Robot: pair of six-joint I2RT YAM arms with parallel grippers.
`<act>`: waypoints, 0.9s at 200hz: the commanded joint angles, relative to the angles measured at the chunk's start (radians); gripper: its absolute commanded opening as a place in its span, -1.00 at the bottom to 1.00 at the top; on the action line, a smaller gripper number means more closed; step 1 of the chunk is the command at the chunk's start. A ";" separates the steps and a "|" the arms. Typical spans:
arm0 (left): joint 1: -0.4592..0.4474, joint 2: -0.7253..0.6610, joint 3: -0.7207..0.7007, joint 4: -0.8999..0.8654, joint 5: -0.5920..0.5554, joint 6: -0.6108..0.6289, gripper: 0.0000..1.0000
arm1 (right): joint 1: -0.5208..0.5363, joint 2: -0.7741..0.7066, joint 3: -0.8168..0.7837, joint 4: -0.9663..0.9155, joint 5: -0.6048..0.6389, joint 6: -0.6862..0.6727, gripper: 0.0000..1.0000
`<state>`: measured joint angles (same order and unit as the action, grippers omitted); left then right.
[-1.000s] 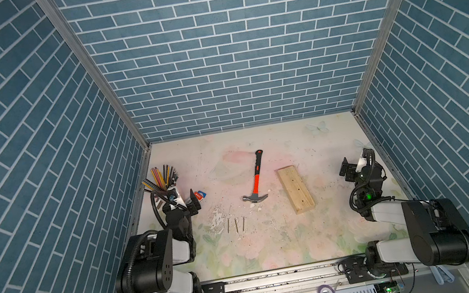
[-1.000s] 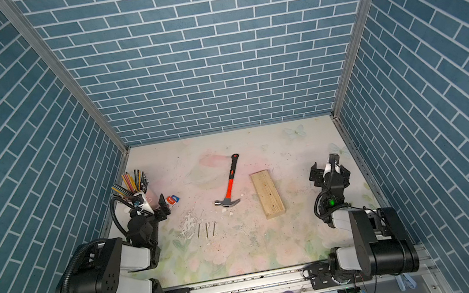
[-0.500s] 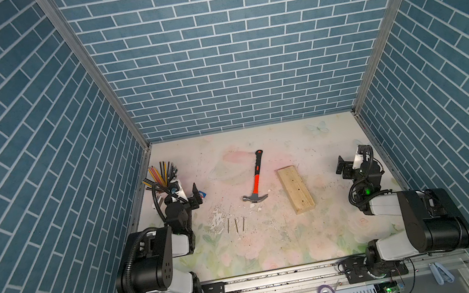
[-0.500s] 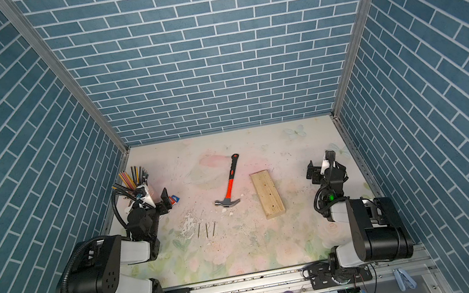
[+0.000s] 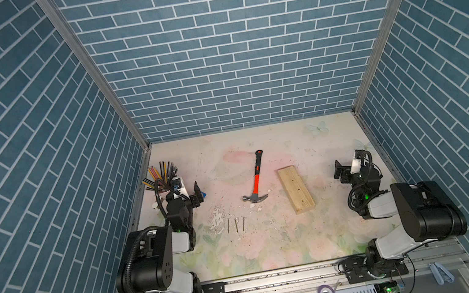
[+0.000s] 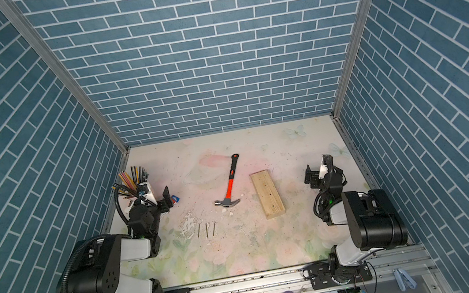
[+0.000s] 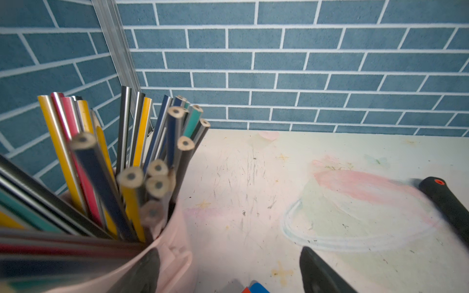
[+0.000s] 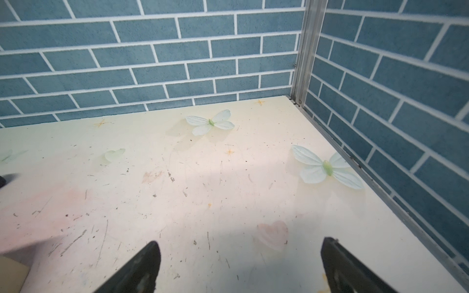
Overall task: Use a claw hammer to pull out a nail
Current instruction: Reset both arms
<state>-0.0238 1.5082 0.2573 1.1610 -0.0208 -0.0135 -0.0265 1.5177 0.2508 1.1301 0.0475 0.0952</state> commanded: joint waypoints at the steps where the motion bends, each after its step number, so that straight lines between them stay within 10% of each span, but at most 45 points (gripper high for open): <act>1: -0.016 0.010 0.026 -0.029 -0.007 0.035 0.74 | -0.005 0.000 0.016 0.011 -0.024 -0.039 0.96; 180: -0.026 0.007 0.019 -0.020 -0.027 0.040 0.74 | -0.008 -0.007 0.010 0.015 -0.038 -0.049 0.97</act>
<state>-0.0441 1.5131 0.2726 1.1301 -0.0372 0.0132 -0.0292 1.5177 0.2508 1.1297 0.0181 0.0875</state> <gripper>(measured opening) 0.869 0.984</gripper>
